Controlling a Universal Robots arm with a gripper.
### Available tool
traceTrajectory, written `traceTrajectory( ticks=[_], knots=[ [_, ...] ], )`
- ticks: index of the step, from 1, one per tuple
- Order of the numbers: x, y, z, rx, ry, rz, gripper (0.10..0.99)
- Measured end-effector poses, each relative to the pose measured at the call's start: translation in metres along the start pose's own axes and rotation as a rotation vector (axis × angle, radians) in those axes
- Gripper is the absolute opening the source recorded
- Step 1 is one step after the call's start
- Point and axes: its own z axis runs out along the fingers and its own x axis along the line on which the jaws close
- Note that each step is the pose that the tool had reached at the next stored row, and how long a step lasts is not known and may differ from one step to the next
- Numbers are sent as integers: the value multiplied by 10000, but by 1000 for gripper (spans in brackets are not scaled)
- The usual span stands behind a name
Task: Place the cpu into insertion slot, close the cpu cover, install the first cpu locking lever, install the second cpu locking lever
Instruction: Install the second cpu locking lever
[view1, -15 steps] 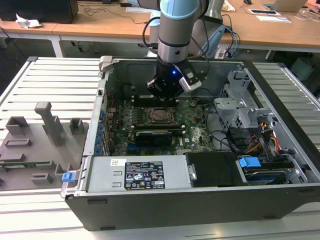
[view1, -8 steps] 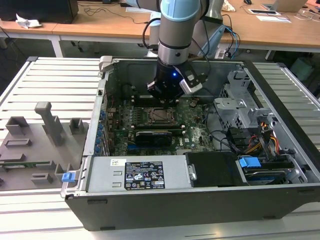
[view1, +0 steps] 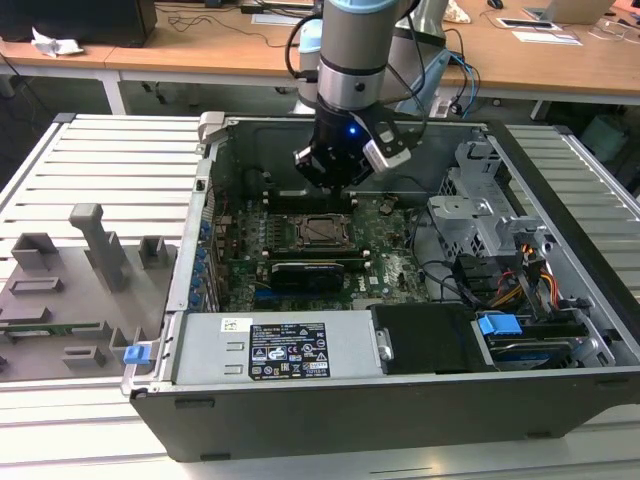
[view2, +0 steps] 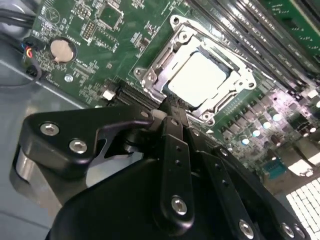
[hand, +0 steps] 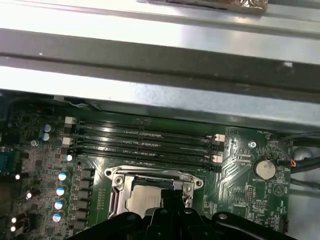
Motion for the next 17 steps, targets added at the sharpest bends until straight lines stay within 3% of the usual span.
traceTrajectory(
  ticks=[5,6,11,13,16,17],
  knots=[
    [17,-160,-9,-1,-1,0,106],
    [24,-224,-13,0,0,-1,106],
    [40,-365,-22,-9,-2,1,106],
    [42,-390,-23,-28,-3,1,106],
    [50,-464,-26,-84,2,1,106],
    [54,-491,-26,-166,27,4,106]
  ],
)
